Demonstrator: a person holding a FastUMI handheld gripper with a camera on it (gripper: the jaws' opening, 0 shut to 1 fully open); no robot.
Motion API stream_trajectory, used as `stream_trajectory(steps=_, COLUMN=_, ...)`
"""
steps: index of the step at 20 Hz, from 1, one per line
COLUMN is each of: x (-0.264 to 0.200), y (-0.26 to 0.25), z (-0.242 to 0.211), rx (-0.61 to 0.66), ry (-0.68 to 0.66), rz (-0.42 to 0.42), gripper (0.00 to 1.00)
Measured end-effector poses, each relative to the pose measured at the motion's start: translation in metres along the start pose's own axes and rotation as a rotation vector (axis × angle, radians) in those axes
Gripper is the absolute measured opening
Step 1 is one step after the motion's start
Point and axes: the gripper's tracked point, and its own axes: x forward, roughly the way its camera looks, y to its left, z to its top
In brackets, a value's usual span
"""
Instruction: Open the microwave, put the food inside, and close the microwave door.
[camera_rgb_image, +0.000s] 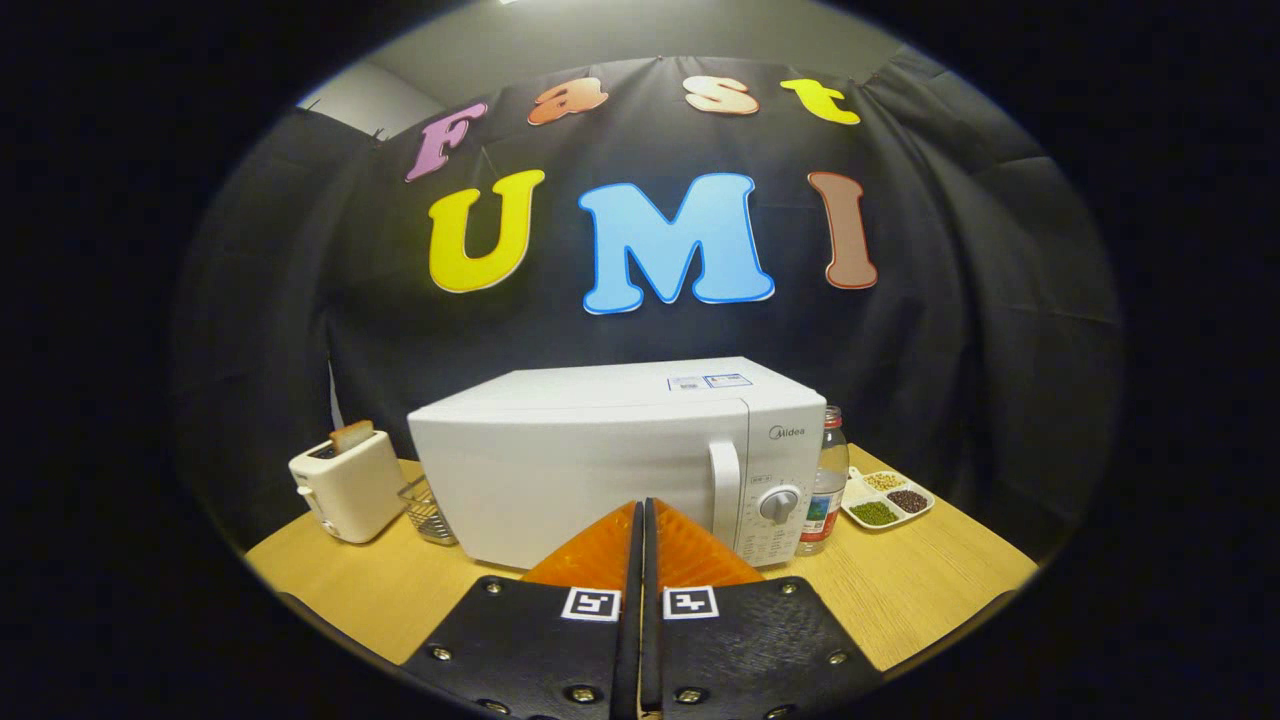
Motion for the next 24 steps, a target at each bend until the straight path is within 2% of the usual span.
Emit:
stream_trajectory(steps=5, x=-0.067, y=0.01, z=0.035, rx=0.007, ry=-0.02, rz=0.018, gripper=0.01)
stream_trajectory(steps=13, x=-0.143, y=0.025, z=0.11, rx=-0.065, ry=-0.165, rz=0.017, gripper=0.01)
stream_trajectory(steps=15, x=-0.158, y=0.026, z=0.131, rx=-0.045, ry=-0.198, rz=0.003, gripper=0.01)
stream_trajectory(steps=16, x=-0.164, y=0.021, z=0.14, rx=-0.034, ry=-0.206, rz=-0.035, gripper=0.03)
stream_trajectory(steps=17, x=-0.168, y=0.012, z=0.143, rx=-0.05, ry=-0.21, rz=-0.082, gripper=0.32)
stream_trajectory(steps=19, x=-0.175, y=0.011, z=0.145, rx=-0.09, ry=-0.204, rz=-0.118, gripper=0.89)
stream_trajectory(steps=20, x=-0.172, y=0.015, z=0.14, rx=-0.094, ry=-0.194, rz=-0.115, gripper=0.99)
stream_trajectory(steps=24, x=-0.17, y=0.024, z=0.125, rx=-0.053, ry=-0.141, rz=-0.065, gripper=0.99)
